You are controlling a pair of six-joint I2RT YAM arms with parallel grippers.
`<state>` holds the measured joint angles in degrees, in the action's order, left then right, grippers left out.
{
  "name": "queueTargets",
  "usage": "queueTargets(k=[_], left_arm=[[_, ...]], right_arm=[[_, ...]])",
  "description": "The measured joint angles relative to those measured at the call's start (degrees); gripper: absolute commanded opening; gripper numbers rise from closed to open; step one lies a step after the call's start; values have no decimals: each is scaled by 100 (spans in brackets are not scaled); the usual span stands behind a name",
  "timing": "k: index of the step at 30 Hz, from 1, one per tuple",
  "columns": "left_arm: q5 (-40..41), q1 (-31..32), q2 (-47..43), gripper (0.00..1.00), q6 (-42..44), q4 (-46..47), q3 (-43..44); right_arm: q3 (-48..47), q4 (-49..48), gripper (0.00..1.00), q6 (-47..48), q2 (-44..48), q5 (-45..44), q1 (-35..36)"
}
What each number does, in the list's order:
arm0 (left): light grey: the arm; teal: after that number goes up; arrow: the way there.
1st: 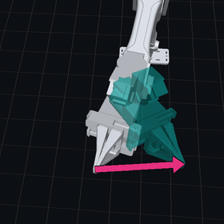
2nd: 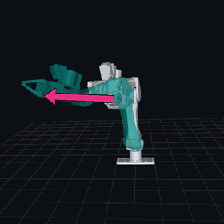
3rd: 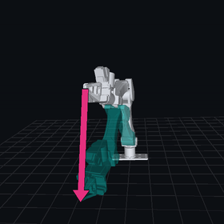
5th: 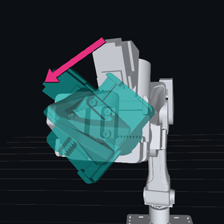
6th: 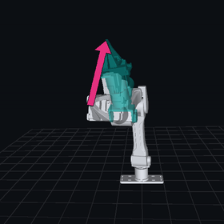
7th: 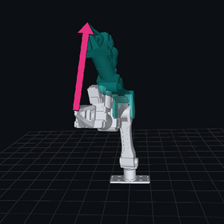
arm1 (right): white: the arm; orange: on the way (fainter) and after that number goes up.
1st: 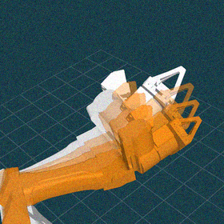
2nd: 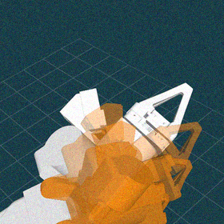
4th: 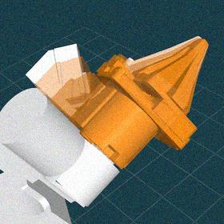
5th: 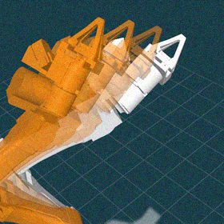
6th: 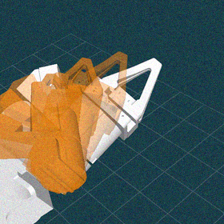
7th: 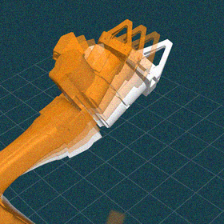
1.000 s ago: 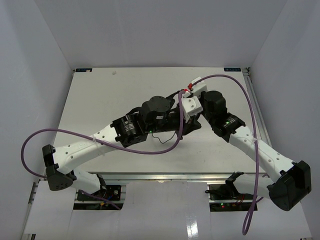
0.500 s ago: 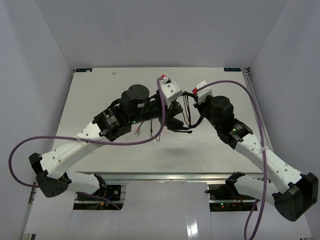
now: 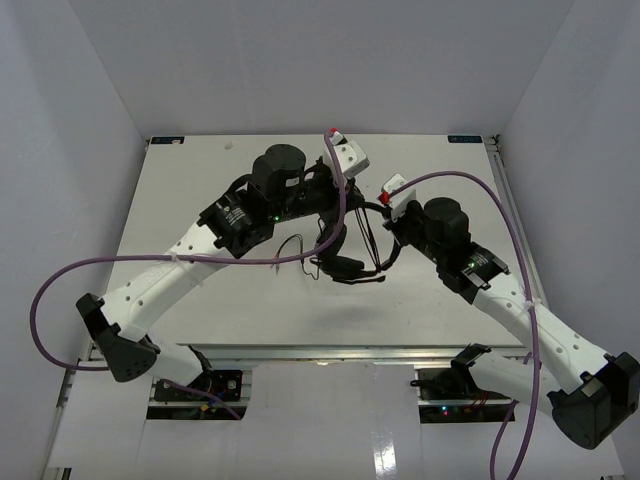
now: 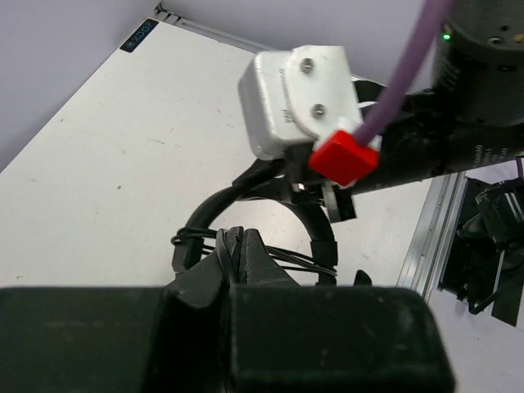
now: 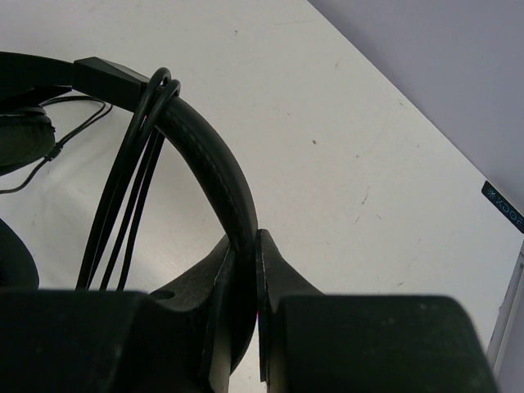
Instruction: Wrap the headphones
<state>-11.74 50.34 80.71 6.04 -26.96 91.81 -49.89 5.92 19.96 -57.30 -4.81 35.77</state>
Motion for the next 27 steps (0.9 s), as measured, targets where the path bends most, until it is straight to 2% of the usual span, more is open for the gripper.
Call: queueTargets(k=[14, 27], left_arm=[[-1170, -1308, 563, 0, -120, 325, -105], [-2228, -1578, 1285, 0, -476, 809, 7]], right_arm=[[7, -31, 8, 18, 173, 467, -2], [-41, 202, 8, -3, 134, 586, -15]])
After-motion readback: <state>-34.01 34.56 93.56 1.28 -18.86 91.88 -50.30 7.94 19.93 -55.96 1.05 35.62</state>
